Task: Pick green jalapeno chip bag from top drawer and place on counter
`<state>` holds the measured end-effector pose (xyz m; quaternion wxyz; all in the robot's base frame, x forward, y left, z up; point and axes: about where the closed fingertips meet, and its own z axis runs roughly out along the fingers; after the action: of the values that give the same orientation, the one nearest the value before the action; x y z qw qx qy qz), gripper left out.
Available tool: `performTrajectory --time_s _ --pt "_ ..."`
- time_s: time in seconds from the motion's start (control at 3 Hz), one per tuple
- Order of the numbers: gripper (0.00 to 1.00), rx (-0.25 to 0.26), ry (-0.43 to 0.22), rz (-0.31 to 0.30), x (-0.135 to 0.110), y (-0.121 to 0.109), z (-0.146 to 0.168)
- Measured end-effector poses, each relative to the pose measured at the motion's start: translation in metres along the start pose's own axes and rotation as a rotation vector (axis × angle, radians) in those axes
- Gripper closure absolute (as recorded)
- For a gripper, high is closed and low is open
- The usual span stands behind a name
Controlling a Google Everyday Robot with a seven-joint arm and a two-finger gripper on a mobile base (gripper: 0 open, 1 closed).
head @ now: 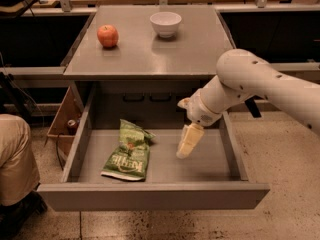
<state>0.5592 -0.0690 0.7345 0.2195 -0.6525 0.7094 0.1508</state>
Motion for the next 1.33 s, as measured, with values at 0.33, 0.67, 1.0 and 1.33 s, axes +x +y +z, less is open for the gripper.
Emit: performTrajectory --time_s 0.33,0.67,1.0,1.33 --pt "0.00 -0.031 -0.150 0.060 -0.028 -0.029 0.058" --pt "0.00 -0.053 -0.232 0.111 -0.042 -0.044 0.094" --pt "0.00 -0.065 -0.309 0.167 -0.053 -0.054 0.138" --pt "0.00 -0.067 -0.338 0.186 -0.056 -0.058 0.156"
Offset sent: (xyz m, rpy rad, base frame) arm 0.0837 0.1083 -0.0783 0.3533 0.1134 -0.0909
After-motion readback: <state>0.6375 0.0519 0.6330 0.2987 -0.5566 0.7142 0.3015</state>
